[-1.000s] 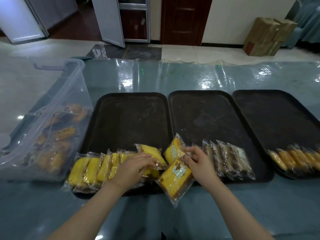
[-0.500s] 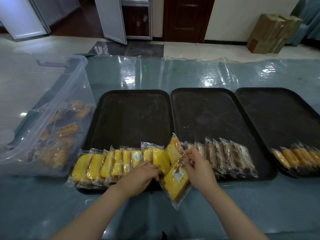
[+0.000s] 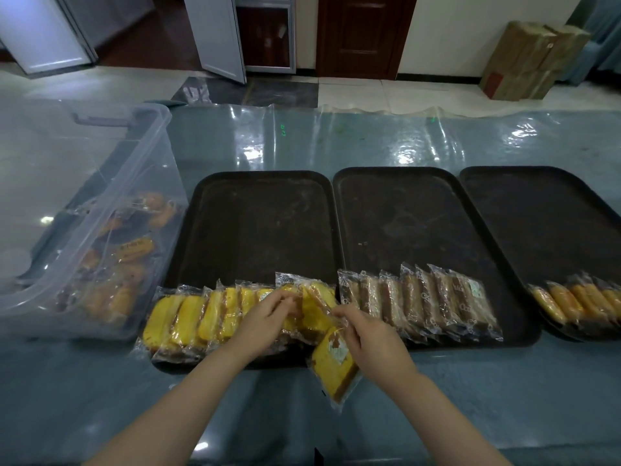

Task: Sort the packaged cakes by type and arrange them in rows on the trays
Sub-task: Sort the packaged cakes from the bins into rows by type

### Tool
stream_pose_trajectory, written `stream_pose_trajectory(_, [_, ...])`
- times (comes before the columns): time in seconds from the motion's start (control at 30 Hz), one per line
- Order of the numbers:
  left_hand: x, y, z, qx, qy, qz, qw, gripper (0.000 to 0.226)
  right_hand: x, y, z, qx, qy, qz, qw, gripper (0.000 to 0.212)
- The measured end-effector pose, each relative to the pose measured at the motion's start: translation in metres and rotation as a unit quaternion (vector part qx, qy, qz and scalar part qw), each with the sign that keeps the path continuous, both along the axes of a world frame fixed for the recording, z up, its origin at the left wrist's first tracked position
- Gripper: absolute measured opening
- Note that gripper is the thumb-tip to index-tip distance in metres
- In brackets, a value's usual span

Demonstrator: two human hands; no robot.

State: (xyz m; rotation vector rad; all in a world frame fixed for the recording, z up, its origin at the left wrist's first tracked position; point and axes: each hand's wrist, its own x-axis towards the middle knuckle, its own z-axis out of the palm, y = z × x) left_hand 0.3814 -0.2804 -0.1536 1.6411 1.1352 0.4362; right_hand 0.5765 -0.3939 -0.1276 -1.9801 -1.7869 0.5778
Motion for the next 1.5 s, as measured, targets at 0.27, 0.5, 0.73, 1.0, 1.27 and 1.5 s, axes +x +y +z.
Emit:
stream_pose_trajectory(0.27, [0.032,0.031,0.018,-0.211,0.008,0.026,0.977,0.046,0.005,0.000,-0.004,0.002,0.034,0.043,0.999,0.038])
stream_pose_trajectory(0.5, [0.035,0.032,0.020,-0.196,-0.004,0.064,0.978,0.036,0.007,-0.010,0.003,-0.018,0.083,0.002,0.996,0.035])
stream_pose_trajectory(0.73, [0.027,0.014,0.004,-0.113,0.032,0.033,0.993,0.044,0.026,-0.018,0.007,-0.025,0.143,-0.059,0.988,0.027])
stream_pose_trajectory(1.0, [0.039,-0.012,-0.006,0.106,0.195,-0.081,0.972,0.075,0.038,-0.012,0.016,0.014,0.212,-0.120,0.970,0.033])
stream_pose_trajectory(1.27, [0.032,-0.007,-0.009,0.185,0.292,-0.135,0.929,0.074,0.025,0.004,0.025,0.035,0.223,-0.137,0.965,0.028])
stream_pose_trajectory(1.5, [0.010,-0.004,0.003,0.098,0.055,-0.071,0.991,0.029,0.007,0.027,0.039,0.043,0.282,-0.151,0.947,0.025])
